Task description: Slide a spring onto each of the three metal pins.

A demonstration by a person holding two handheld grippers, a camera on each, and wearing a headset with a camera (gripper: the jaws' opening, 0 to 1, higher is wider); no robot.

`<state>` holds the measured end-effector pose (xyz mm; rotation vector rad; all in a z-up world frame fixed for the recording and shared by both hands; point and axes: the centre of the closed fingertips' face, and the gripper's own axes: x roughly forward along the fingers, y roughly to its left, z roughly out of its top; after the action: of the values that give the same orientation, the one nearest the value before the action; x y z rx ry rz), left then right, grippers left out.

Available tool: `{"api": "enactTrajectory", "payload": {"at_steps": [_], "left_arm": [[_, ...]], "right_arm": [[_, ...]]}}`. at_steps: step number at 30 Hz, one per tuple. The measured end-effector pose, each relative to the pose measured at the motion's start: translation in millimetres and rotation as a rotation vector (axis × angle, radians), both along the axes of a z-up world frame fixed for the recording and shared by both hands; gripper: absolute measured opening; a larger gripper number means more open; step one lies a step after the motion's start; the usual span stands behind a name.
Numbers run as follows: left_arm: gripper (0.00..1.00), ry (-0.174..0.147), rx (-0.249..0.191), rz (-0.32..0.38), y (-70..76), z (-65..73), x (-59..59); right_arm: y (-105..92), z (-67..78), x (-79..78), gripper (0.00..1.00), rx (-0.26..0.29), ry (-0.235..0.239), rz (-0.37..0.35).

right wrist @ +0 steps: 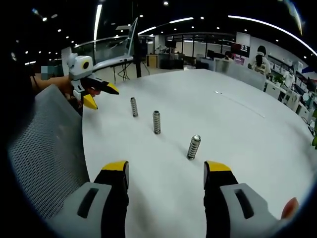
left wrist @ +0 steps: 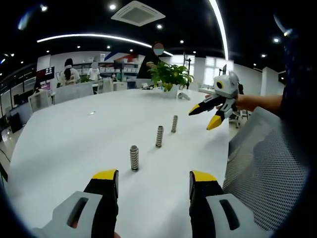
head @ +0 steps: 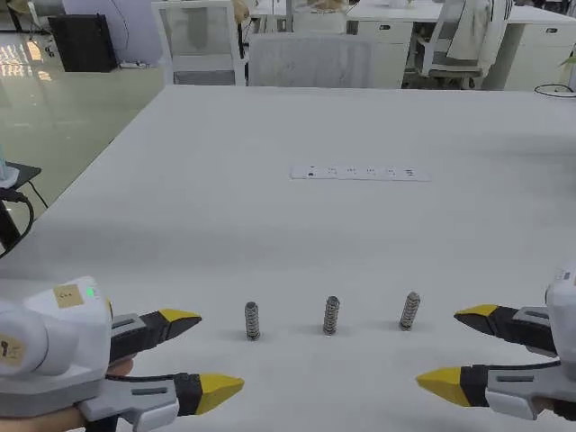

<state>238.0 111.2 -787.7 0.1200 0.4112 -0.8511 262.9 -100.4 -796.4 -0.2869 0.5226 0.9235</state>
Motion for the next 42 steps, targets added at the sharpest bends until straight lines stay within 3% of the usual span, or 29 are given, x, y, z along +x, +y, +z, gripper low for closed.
{"api": "enactTrajectory", "payload": {"at_steps": [25, 42], "left_arm": [[0.54, 0.007, -0.012, 0.033, 4.2, -4.9, -5.2], [0.54, 0.004, -0.011, 0.037, 3.9, -5.0, -8.1]], "right_arm": [[4.6, -1.6, -7.2, 0.63, 0.035, -0.017, -0.028], [6.1, -4.9, -10.6, 0.63, 0.029, -0.018, -0.042]]}}
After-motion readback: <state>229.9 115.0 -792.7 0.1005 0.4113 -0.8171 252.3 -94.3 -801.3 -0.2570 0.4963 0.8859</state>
